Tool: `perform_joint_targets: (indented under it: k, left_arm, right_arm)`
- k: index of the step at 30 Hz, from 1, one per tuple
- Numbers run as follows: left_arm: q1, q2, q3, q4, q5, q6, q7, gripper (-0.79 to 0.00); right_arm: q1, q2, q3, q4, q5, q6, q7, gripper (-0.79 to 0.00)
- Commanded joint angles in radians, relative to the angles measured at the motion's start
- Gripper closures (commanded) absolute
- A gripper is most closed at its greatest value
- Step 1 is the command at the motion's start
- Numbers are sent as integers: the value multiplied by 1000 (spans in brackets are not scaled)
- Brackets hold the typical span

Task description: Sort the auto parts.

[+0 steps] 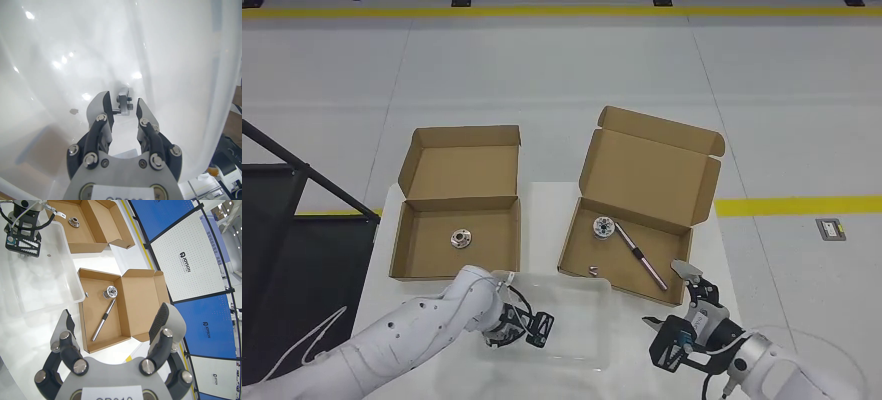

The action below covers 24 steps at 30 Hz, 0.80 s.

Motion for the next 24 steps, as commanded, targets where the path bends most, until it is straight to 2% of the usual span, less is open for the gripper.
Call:
perform_joint_targets:
  k: [1,4,7,9,13,17,24]
  left_arm:
    - [0,-3,2,7,4,0,12,-259]
    - [-4,-6,7,12,11,0,30,-83]
    - [-13,0,-2,3,8,0,54,-52]
    - [-17,11,-13,-10,1,0,79,0]
    - [-22,43,-41,-55,4,0,102,0]
    - [-18,93,-97,-153,2,0,121,0]
    - [50,224,-277,-327,8,19,127,0]
  right_arm:
    - [0,0,0,0,0,0,0,-785]
    - [0,0,0,0,0,0,0,-785]
    - [0,0,0,0,0,0,0,-785]
    - [0,0,0,0,0,0,0,-785]
    - [0,0,0,0,0,0,0,-785]
    - [0,0,0,0,0,0,0,-785]
    - [0,0,0,0,0,0,0,-785]
